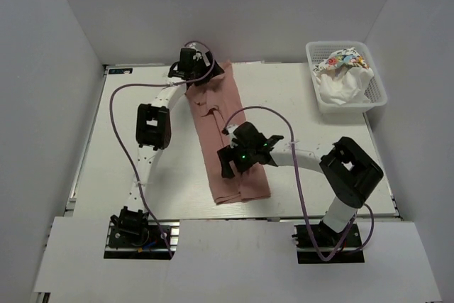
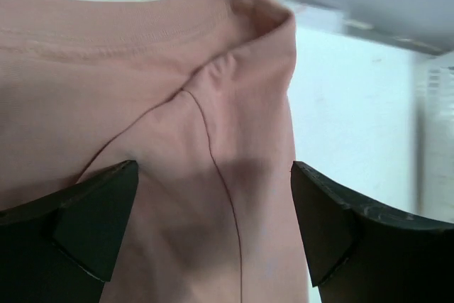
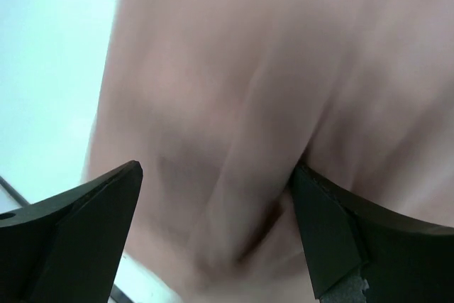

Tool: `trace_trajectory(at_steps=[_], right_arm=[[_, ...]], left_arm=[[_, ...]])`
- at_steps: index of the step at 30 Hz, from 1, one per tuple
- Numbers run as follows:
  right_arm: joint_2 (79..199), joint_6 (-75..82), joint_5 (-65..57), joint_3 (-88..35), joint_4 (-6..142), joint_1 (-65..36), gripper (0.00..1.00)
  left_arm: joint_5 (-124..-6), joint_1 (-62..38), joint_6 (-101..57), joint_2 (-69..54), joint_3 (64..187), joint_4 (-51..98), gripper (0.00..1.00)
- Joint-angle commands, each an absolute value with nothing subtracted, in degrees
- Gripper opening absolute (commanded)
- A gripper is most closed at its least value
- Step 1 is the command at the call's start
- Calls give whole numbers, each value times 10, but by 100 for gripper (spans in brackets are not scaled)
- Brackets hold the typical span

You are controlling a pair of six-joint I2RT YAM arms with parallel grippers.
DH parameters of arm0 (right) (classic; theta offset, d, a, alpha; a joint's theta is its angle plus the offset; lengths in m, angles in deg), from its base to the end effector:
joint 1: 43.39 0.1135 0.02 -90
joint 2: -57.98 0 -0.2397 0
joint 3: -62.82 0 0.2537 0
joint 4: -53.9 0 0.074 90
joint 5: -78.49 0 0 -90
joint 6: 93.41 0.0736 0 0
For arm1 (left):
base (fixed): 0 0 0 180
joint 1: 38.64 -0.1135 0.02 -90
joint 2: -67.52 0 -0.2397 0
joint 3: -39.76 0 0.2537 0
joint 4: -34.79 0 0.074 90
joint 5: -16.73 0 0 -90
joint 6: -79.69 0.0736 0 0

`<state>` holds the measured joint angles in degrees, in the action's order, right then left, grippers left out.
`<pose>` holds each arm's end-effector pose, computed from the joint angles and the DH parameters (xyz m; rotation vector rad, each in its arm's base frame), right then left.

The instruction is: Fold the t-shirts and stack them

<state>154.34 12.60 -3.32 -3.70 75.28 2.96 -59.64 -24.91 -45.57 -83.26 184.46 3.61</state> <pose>0.2399 0.2667 0.1110 -0.7332 2.4575 0.6242 0.5761 -0.1586 0.1155 -0.2953 2.2813 -0.7217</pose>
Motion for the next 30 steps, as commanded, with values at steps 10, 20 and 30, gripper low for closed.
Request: trace_trajectory(at_steps=[10,20,30], right_arm=[[1553,69,96,-39,911,114,90],[1326,148,120,91,955,168,90],[1238,276,-89,87,1001,164,90]], left_arm=[[-564,-234,-472,-924,1891,63,100],[-582,-239,-472,-929,1903,76,100],[-555,-239,-434,-875,1884,92,100]])
